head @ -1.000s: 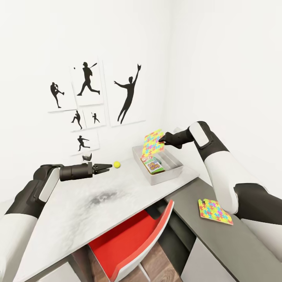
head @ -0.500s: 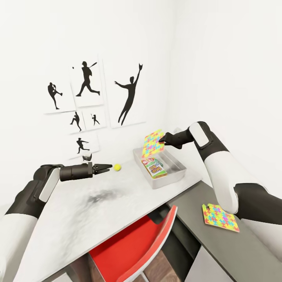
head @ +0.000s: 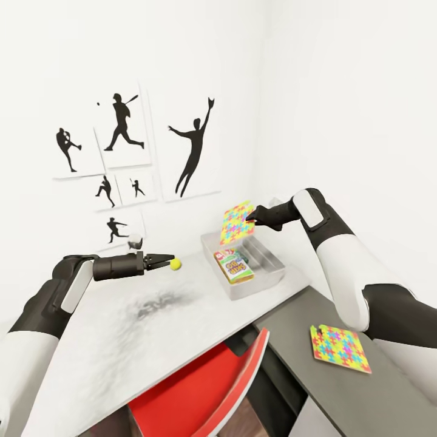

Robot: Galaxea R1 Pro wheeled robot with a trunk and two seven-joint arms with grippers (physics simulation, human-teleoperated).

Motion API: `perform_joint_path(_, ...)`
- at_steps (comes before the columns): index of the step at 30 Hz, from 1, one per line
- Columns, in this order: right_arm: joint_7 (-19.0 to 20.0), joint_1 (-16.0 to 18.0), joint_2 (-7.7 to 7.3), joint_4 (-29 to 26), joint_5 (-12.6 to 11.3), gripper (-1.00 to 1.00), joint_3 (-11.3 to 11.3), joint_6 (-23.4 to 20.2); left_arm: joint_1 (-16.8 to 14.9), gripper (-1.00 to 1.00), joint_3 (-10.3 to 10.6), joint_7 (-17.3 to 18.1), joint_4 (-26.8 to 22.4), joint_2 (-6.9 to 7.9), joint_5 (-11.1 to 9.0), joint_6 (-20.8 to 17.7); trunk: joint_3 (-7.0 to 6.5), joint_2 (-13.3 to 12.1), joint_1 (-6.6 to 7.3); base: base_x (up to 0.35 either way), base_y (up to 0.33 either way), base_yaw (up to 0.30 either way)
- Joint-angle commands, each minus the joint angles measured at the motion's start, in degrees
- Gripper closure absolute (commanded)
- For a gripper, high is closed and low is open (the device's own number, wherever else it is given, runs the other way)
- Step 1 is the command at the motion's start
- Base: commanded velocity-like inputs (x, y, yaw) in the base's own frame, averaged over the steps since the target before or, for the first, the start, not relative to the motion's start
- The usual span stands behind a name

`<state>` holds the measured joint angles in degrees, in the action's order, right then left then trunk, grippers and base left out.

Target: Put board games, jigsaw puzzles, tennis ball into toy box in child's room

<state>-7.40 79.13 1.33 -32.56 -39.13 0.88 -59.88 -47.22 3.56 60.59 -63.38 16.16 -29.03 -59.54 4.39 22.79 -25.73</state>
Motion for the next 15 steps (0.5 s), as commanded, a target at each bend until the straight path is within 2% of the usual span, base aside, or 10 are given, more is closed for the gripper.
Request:
perform_joint_path(1,-0.6,0.06,-0.01,-0.05,-0.58,1.0,0.09,-0.12,-0.07,-1.0,0.08,0.13,0.01,0.04,-0.06,-0.23,0.14,0.13,-0.06,0.176,-0.006,0.0)
perform_joint_path(8,-0.61,0.06,-0.01,-0.05,-0.51,1.0,0.09,-0.12,-0.07,-1.0,0.12,0.1,0.01,-0.04,-0.05,-0.22,0.14,0.13,-0.06,0.094,0.0,0.0)
perform_joint_path(15,-0.67,0.06,-0.01,-0.05,-0.43,1.0,0.09,-0.12,-0.07,-1.0,0.05,0.02,0.01,-0.07,-0.09,-0.22,0.14,0.13,-0.06,0.131,0.064,0.0)
